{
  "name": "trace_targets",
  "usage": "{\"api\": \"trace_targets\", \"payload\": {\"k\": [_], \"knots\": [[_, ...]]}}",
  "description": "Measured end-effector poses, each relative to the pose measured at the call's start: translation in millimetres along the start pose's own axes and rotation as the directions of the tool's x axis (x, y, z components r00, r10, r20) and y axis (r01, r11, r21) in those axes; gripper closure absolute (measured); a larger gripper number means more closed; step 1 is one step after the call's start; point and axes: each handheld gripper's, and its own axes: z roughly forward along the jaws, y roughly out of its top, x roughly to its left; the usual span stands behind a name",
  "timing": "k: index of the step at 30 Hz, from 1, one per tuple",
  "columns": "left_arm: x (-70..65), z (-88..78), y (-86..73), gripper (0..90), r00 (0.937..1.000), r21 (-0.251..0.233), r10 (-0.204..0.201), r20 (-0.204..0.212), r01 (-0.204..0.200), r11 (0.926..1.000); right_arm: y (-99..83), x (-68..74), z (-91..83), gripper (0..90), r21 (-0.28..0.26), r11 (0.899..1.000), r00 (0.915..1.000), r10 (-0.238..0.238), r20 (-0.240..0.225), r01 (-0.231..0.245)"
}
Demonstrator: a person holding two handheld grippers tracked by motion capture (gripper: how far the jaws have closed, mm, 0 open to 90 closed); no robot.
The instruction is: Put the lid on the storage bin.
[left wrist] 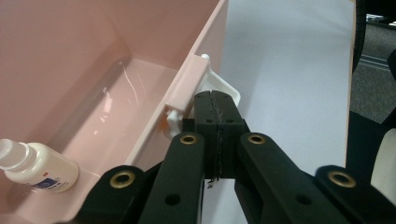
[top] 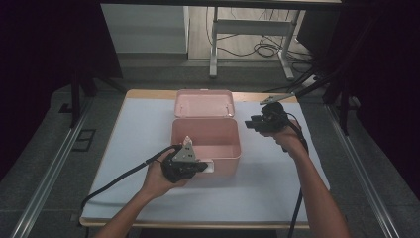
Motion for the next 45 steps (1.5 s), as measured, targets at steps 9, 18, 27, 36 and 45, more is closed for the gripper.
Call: {"api": "trace_targets", "payload": {"k": [9,18,27,36,45], "knots": [[0.4,-0.1,0.0,90.0,1.0000,0.001,0.002,0.001,-0.002,1.0000,16.4,-1.8,13.8,60.0,-0.002,0.999,0.9993,0.034,0.018,-0.034],[0.2,0.1,0.0,90.0,1.0000,-0.002,-0.004,0.002,0.004,1.0000,32.1,-2.6,34.4,59.5,0.021,0.998,0.9971,0.066,0.037,-0.067],[0.3,0.1,0.1,90.0,1.0000,-0.001,-0.006,0.002,0.006,1.0000,39.8,-5.6,49.3,58.9,0.036,0.995,0.9950,0.088,0.047,-0.089],[0.4,0.1,0.2,90.0,1.0000,-0.001,-0.005,0.004,0.005,1.0000,45.9,-11.3,60.0,59.1,0.016,0.992,0.9902,0.122,0.069,-0.123],[0.0,0.3,-0.1,90.0,1.0000,-0.004,-0.004,0.002,0.004,1.0000,58.8,-11.9,65.3,59.5,0.021,0.993,0.9894,0.115,0.088,-0.118]]}}
